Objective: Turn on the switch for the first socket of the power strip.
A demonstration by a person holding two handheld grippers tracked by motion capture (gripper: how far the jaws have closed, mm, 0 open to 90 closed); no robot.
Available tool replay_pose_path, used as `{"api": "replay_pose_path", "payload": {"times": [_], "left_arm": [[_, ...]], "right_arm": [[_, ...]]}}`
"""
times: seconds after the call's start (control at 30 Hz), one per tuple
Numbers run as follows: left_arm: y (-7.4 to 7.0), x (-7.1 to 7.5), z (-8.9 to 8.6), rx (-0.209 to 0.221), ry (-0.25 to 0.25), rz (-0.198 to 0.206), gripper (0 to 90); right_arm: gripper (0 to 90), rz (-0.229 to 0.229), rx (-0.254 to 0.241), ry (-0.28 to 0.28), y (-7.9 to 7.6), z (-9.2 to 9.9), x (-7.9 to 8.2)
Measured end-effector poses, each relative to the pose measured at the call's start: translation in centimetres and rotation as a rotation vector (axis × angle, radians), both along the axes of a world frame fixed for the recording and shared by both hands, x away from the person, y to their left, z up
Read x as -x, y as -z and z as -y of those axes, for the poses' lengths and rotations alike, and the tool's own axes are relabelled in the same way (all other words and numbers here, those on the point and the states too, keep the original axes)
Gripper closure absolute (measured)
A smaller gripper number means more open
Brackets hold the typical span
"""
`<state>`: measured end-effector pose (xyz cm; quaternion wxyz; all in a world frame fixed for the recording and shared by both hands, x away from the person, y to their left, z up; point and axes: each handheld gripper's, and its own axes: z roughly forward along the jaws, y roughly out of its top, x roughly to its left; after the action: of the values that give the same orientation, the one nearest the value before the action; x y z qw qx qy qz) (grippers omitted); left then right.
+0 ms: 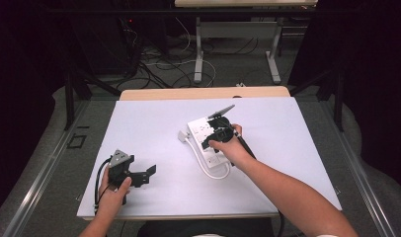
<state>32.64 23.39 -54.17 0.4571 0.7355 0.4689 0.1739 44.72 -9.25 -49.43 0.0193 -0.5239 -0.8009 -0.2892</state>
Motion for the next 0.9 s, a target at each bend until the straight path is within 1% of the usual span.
{"api": "replay_pose_path", "payload": {"times": [0.03,0.07,0.1,0.13,0.2,0.23,0.27,0.3,0.33,0.37,0.4,0.47,0.5,0.6,0.7,0.77,0.83,0.87,0.9], "left_arm": [[0.0,0.0,0.0,0.000,0.000,0.000,0.8],[0.0,0.0,0.0,0.000,0.000,0.000,0.8],[0.0,0.0,0.0,0.000,0.001,0.000,0.8],[0.0,0.0,0.0,0.000,0.000,0.000,0.8],[0.0,0.0,0.0,0.000,0.001,0.000,0.8],[0.0,0.0,0.0,0.000,0.001,0.000,0.8],[0.0,0.0,0.0,-0.001,0.001,0.000,0.8],[0.0,0.0,0.0,-0.001,0.002,-0.001,0.8],[0.0,0.0,0.0,-0.001,0.001,0.000,0.8],[0.0,0.0,0.0,-0.001,0.001,0.000,0.8],[0.0,0.0,0.0,-0.002,0.002,0.000,0.8],[0.0,0.0,0.0,-0.002,0.002,0.000,0.8],[0.0,0.0,0.0,-0.002,0.002,0.000,0.8],[0.0,0.0,0.0,-0.002,0.002,0.000,0.8],[0.0,0.0,0.0,-0.002,0.002,0.000,0.8],[0.0,0.0,0.0,-0.002,0.002,0.000,0.8],[0.0,0.0,0.0,-0.002,0.002,0.000,0.8],[0.0,0.0,0.0,-0.002,0.002,-0.001,0.8],[0.0,0.0,0.0,-0.003,0.002,0.000,0.9]], "right_arm": [[63.8,0.000,0.000,0.000,0.0,0.0,0.0],[65.0,-0.006,-0.006,0.010,0.1,-0.1,0.0],[66.7,-0.004,-0.004,0.007,0.2,-0.2,0.0],[67.9,-0.018,0.008,0.007,0.2,-0.3,0.0],[70.5,-0.022,0.021,0.003,0.3,-0.5,0.0],[71.3,0.011,-0.002,0.003,0.7,-0.6,0.0],[72.0,0.013,0.000,0.004,0.8,-0.7,0.0],[73.0,-0.023,0.034,-0.004,0.6,-0.7,0.0],[73.9,-0.043,0.061,-0.012,0.5,-0.8,-0.1],[75.2,0.015,0.008,0.002,1.1,-1.0,-0.1],[76.2,0.032,0.000,-0.001,1.3,-1.1,-0.1],[78.6,-0.033,0.070,-0.023,0.9,-1.2,-0.1],[79.5,-0.033,0.080,-0.031,1.0,-1.2,-0.1],[82.9,-0.002,0.060,-0.026,1.5,-1.4,-0.1],[85.3,-0.009,0.078,-0.032,1.5,-1.4,-0.2],[86.7,-0.002,0.084,-0.038,1.6,-1.4,-0.3],[87.2,-0.009,0.081,-0.029,1.6,-1.4,-0.3],[88.0,0.004,0.068,-0.028,1.8,-1.3,-0.4],[88.3,0.002,0.064,-0.025,1.8,-1.3,-0.4]]}}
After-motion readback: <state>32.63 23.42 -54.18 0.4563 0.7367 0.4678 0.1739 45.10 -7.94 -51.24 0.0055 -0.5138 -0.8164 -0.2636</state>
